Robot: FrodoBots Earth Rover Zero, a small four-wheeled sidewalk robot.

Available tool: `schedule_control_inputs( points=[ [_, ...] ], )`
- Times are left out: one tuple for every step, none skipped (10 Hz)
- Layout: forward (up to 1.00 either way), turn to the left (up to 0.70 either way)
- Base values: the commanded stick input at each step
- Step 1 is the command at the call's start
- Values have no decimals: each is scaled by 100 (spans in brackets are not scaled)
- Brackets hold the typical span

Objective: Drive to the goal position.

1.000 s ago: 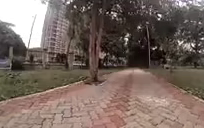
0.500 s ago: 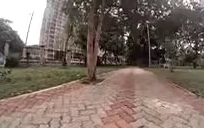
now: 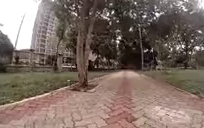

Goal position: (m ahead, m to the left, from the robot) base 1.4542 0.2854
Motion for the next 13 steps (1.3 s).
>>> schedule_control_inputs(
  points=[
    [70,-35],
    [70,-35],
    [70,-35],
    [70,-35],
    [70,-35],
    [70,-35],
    [70,-35],
    [70,-35],
    [70,-35],
    [70,-31],
    [70,-25],
    [70,-19],
    [70,-13]
  ],
)
